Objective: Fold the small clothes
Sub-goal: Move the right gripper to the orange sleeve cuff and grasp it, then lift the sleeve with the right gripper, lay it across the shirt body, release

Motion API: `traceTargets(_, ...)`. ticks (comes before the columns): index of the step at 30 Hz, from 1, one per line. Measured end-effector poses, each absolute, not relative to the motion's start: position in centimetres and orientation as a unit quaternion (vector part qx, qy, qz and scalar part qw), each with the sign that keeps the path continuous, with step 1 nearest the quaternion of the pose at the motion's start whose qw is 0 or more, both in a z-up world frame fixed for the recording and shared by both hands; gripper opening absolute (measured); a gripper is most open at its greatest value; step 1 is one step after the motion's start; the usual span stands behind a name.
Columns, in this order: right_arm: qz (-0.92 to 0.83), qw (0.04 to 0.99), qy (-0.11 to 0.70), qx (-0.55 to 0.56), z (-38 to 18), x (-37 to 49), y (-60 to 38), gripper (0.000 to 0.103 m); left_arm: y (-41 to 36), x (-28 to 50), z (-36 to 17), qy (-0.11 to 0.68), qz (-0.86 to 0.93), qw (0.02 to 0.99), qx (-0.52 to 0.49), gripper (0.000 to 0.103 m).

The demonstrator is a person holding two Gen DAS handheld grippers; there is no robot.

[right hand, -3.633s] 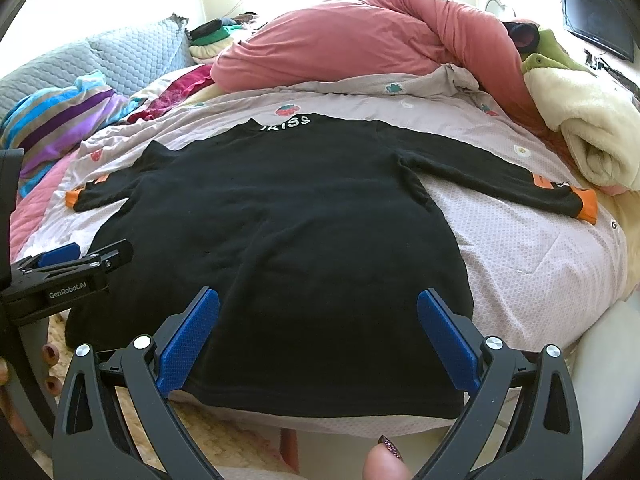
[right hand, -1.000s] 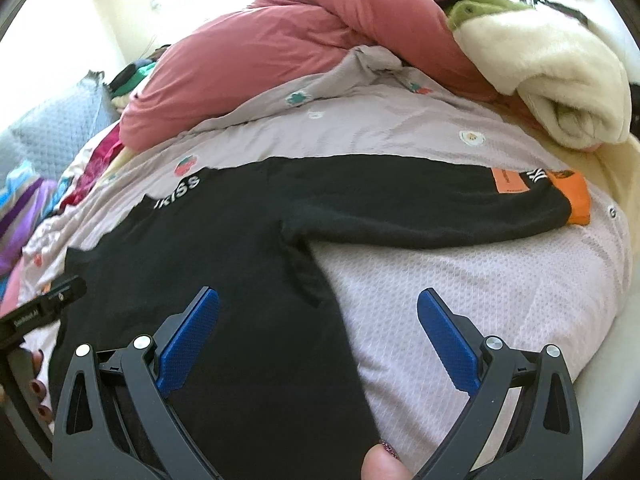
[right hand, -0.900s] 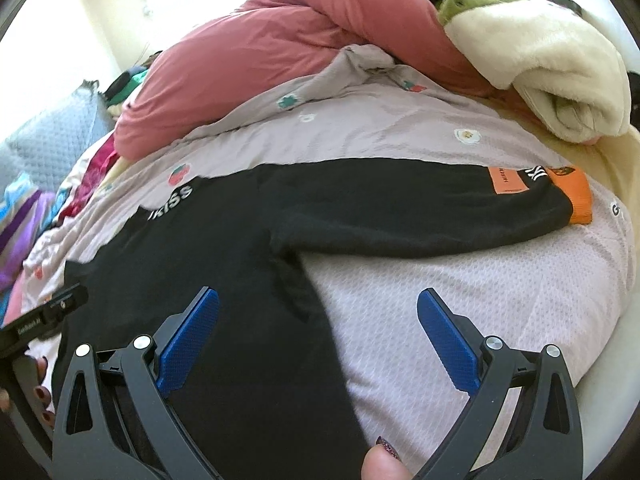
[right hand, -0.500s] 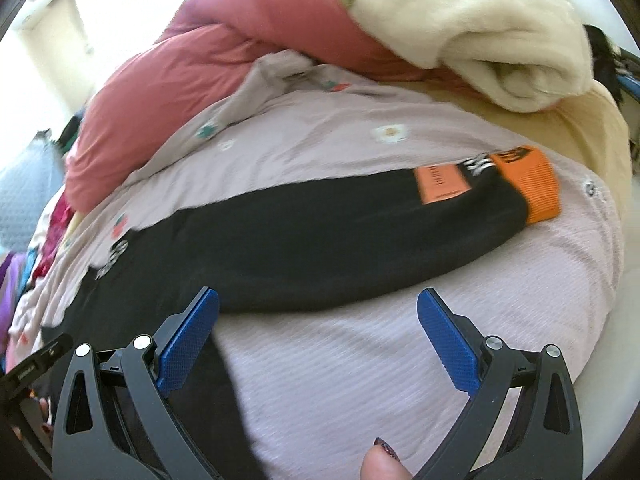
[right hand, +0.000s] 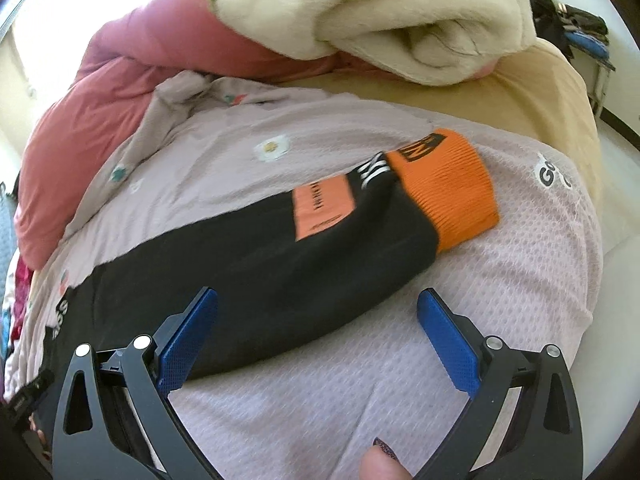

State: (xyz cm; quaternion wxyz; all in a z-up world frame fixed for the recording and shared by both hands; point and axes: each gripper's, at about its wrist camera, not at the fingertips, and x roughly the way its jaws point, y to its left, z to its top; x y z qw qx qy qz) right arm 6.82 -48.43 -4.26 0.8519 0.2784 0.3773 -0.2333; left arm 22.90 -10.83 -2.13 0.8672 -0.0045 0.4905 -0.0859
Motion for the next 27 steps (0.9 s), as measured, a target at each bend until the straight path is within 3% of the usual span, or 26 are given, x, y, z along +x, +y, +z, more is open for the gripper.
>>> traceTargets(12,-0.266,0.843,0.323,0.339,-5.7,7.9,-53.5,0.098,-10.2,23.3,-3.2,0.494,-0.085,0.865,-0.016,0.095)
traceTargets(13,-0.262,0.844,0.323,0.338,-5.7,8.1,-53.5,0.091,-10.1,23.3,-3.2,0.495,-0.085,0.865,-0.018,0.095)
traceTargets(14,-0.260,0.846,0.323,0.336,-5.6,8.1,-53.4,0.075,-10.0,23.3,-3.1,0.495,-0.085,0.864,-0.019,0.095)
traceTargets(17,-0.262,0.846,0.327,0.331,-5.6,8.3,-53.3,0.046,-9.6,23.0,-2.7,0.488,-0.089,0.868,-0.021,0.095)
traceTargets(19,-0.266,0.847,0.321,0.329,-5.3,8.1,-53.3,0.031,-9.3,22.9,-2.5,0.486,-0.089,0.869,-0.023,0.095)
traceTargets(22,-0.249,0.863,0.304,0.316,-4.3,7.9,-52.5,0.024,-8.6,22.9,-2.2,0.485,-0.088,0.870,-0.029,0.095)
traceTargets(27,-0.202,0.895,0.277,0.284,-1.4,8.2,-49.8,0.020,-7.1,22.8,-1.6,0.477,-0.079,0.874,-0.044,0.095)
